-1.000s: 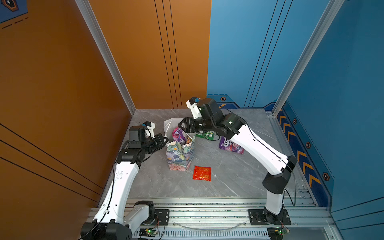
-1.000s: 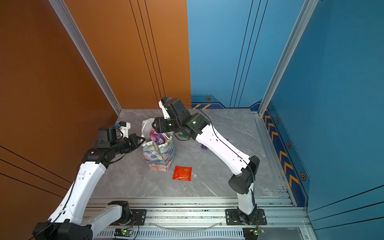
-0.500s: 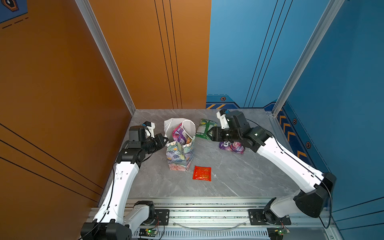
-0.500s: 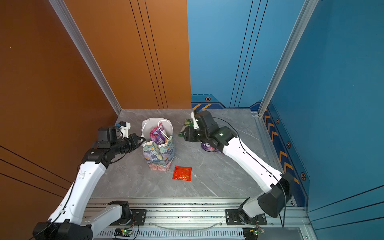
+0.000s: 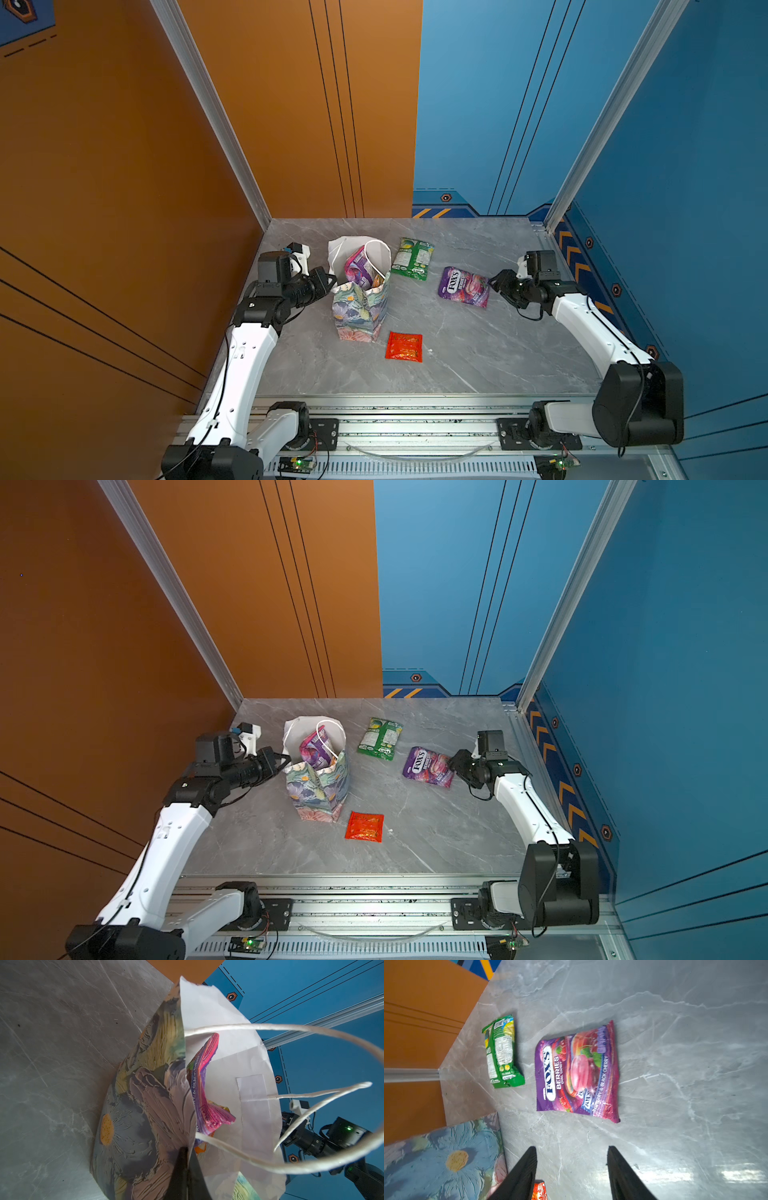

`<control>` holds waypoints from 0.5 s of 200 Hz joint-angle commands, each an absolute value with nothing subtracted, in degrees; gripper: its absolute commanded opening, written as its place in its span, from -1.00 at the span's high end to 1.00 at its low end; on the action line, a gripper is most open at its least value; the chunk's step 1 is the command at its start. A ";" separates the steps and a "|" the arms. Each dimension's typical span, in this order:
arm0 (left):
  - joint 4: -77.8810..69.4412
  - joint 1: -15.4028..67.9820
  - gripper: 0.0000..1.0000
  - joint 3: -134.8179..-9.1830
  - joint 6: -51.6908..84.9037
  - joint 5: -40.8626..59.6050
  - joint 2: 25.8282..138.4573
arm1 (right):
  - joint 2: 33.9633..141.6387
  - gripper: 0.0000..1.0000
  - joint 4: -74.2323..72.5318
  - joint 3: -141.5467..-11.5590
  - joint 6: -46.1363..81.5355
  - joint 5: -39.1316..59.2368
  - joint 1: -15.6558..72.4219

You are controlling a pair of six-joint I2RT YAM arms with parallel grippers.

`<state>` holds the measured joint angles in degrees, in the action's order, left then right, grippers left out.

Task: Place the snacks into the paper bag
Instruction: 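Move the right gripper away from the bag toward the second purple Fox's Berries packet, then lower the right gripper and grasp the purple Fox's Berries packet's edge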

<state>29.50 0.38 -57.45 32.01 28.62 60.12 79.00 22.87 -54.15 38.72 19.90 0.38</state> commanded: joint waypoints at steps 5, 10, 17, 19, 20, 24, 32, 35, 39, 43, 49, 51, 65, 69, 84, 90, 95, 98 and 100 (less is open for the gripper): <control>30.54 0.00 1.00 -58.35 31.84 28.66 60.49 | 83.05 -0.11 15.73 -52.44 40.29 24.24 -2.11; 30.50 0.00 1.00 -58.29 31.87 28.67 60.40 | 84.02 -0.11 15.09 -52.30 40.36 24.17 -2.34; 30.50 0.08 1.00 -58.33 31.93 28.68 60.39 | 85.29 -0.11 14.27 -52.29 40.36 24.09 -2.54; 30.50 0.09 1.00 -58.35 31.98 28.73 60.43 | 85.72 -0.11 14.09 -52.29 40.37 24.02 -2.66; 30.50 0.09 1.00 -58.36 31.94 28.69 60.40 | 85.88 -0.11 13.99 -52.25 40.40 24.01 -2.65; 30.50 0.09 1.00 -58.31 31.97 28.70 60.45 | 86.74 -0.11 13.50 -52.21 40.37 23.96 -2.82; 30.50 0.09 1.00 -58.23 31.94 28.68 60.41 | 88.39 -0.11 12.53 -52.21 40.52 23.82 -3.06; 30.50 0.09 1.00 -58.19 31.99 28.66 60.39 | 89.02 -0.11 12.03 -52.25 40.68 23.82 -3.18; 30.56 0.10 1.00 -58.16 31.91 28.66 60.43 | 89.94 -0.11 11.49 -52.30 40.90 23.91 -3.36; 30.53 0.13 1.00 -58.18 31.97 28.70 60.42 | 90.85 -0.11 10.93 -52.37 41.08 24.18 -3.45; 30.51 0.09 1.00 -58.11 31.93 28.75 60.38 | 92.16 -0.10 10.20 -52.66 41.28 24.47 -3.62; 30.50 0.09 1.00 -58.25 31.98 28.74 60.38 | 92.58 -0.10 10.00 -52.72 41.37 24.57 -3.67; 30.57 0.02 1.00 -58.32 31.95 28.76 60.22 | 95.22 -0.10 8.32 -53.16 42.02 24.94 -3.67; 30.56 0.00 1.00 -58.36 31.91 28.79 60.21 | 95.92 -0.10 7.79 -53.29 42.22 25.00 -3.69; 30.79 0.01 1.00 -58.20 31.78 28.68 60.14 | 98.45 -0.10 6.67 -53.76 42.66 25.10 -3.69; 30.77 0.00 1.00 -58.14 31.79 28.68 60.14 | 99.36 -0.09 6.08 -53.82 43.03 25.18 -3.68; 30.87 0.00 1.00 -58.13 31.73 28.72 60.12 | 100.11 -0.09 5.35 -53.80 43.38 25.50 -3.69; 30.85 0.00 1.00 -58.16 31.75 28.70 60.12 | 100.46 -0.09 5.00 -53.77 43.67 25.71 -3.69; 30.92 0.00 1.00 -58.18 31.78 28.69 60.16 | 100.81 -0.09 4.74 -53.72 43.83 25.85 -3.69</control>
